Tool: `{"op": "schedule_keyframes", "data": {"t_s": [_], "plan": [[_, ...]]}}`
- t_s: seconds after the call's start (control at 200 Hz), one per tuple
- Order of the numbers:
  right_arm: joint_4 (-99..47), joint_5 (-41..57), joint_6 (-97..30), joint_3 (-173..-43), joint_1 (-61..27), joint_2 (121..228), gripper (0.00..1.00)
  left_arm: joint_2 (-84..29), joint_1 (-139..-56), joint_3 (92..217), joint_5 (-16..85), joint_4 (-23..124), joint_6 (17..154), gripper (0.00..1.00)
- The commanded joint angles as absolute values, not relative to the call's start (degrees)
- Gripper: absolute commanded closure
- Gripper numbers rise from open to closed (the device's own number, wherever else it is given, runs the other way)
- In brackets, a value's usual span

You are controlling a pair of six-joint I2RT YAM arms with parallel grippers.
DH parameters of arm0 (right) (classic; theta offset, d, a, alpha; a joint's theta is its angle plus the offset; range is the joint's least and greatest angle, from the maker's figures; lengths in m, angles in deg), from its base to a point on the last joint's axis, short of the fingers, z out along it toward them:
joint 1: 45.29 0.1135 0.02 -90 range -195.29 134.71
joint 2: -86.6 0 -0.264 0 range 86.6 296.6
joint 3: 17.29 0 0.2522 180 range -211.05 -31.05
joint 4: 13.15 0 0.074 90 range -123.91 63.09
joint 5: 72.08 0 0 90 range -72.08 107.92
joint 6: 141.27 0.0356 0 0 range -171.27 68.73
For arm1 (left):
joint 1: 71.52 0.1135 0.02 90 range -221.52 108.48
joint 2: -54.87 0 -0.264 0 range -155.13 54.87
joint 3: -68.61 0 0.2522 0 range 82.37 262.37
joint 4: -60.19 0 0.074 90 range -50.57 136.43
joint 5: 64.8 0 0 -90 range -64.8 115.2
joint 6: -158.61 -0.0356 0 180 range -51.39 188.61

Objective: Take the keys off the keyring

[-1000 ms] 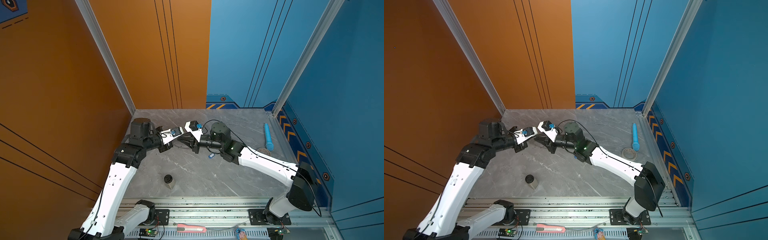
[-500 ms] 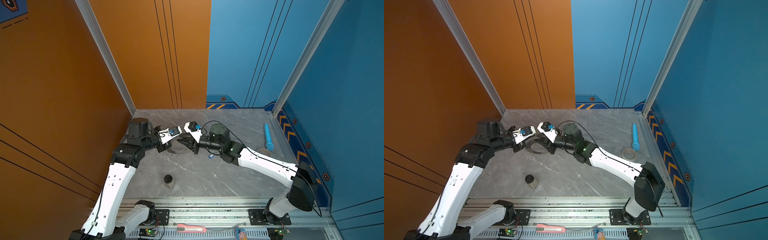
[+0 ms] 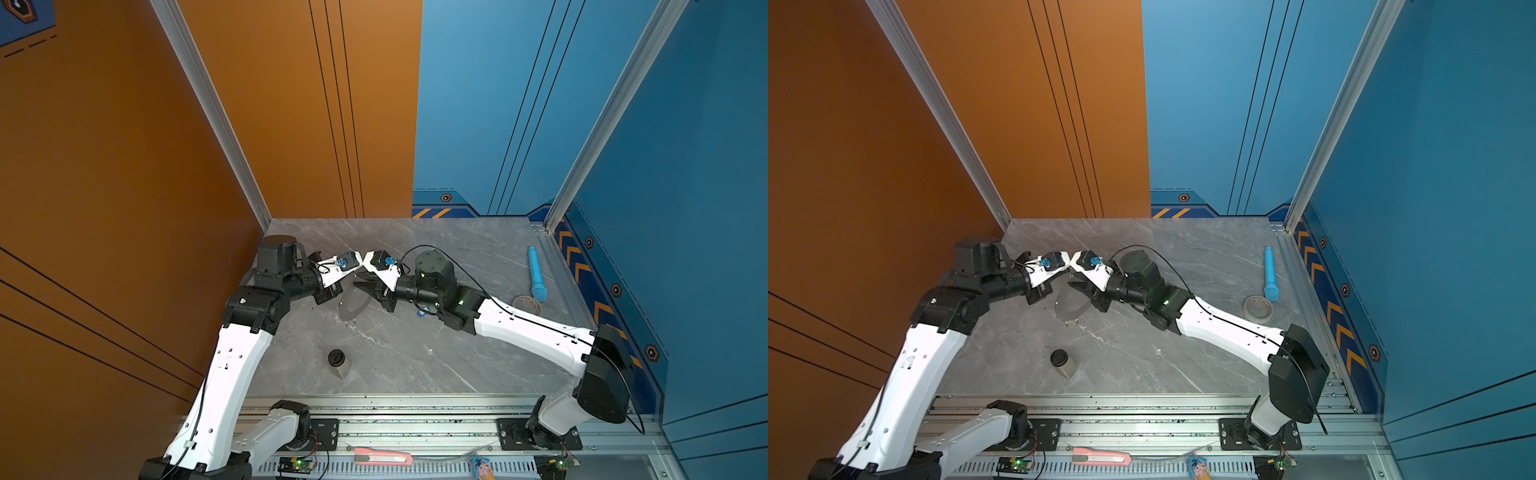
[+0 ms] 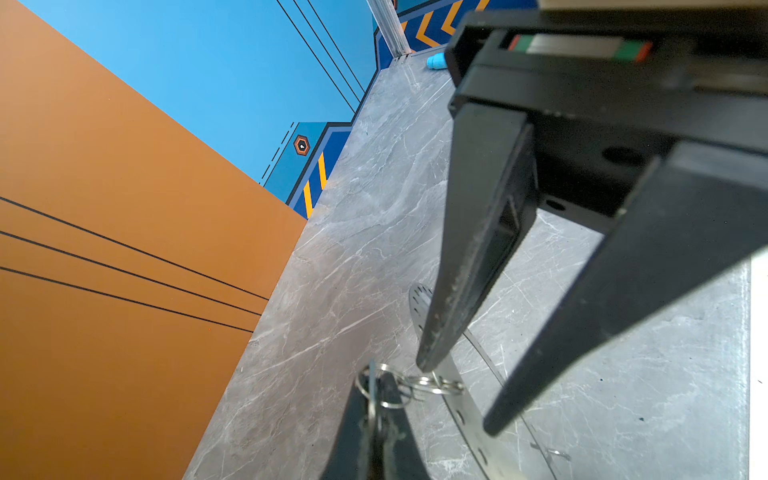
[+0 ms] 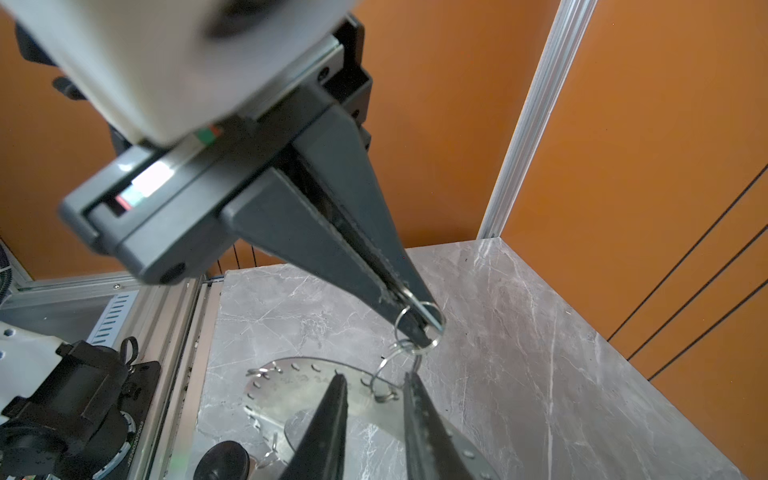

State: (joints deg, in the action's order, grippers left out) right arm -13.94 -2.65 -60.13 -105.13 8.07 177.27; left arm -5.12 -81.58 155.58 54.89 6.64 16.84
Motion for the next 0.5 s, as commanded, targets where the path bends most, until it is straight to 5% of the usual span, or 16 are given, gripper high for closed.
{"op": "schedule_keyframes", "data": {"t_s": [0.0, 0.496], "plan": [[-14.47, -0.83, -60.45, -106.96, 8.23, 178.26, 0.79, -4.55, -81.03, 156.38, 57.33, 6.75, 18.11, 1.00], [-7.12, -1.94, -53.09, -106.61, 7.63, 180.09, 0.81, -3.35, -81.05, 155.81, 57.54, 6.77, 20.05, 1.00]]}}
